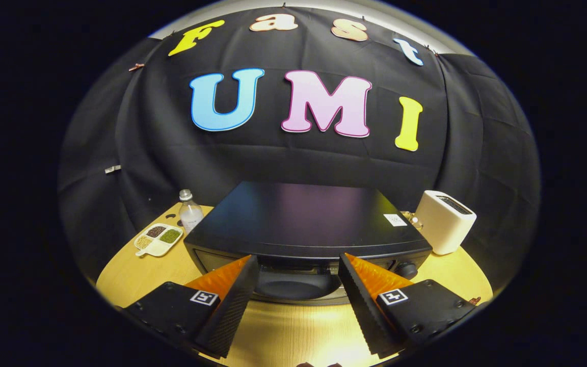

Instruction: Open the toaster oven, put the food inside, and close the toaster oven door.

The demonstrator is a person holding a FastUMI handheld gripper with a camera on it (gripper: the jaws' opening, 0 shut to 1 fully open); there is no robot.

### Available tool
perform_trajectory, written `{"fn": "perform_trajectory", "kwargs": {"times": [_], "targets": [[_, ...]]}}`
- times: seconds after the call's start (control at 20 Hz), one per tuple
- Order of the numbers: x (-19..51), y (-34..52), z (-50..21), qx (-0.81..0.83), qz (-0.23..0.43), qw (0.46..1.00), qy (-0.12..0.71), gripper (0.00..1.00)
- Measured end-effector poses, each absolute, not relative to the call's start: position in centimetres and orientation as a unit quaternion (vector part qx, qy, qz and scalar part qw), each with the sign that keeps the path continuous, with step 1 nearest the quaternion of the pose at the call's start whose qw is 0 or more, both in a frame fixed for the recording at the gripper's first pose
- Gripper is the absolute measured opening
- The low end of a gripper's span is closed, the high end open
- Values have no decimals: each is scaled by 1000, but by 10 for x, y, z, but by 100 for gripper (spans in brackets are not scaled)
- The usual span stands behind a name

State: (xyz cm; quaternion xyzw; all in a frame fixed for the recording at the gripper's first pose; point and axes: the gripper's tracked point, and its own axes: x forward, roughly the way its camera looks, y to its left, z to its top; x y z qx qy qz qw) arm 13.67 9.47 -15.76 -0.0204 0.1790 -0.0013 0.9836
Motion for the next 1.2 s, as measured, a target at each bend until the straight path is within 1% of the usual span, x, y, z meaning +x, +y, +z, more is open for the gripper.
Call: {"fn": "perform_trajectory", "kwargs": {"times": [0.1, 0.25, 0.6, 1.2], "targets": [[143, 95, -158, -12, -6, 985, 173, 98], [144, 95, -164, 12, -10, 982, 186, 98], [138, 99, -166, 9, 5, 981, 192, 99], [86, 98, -186, 14, 26, 978, 208, 98]]}}
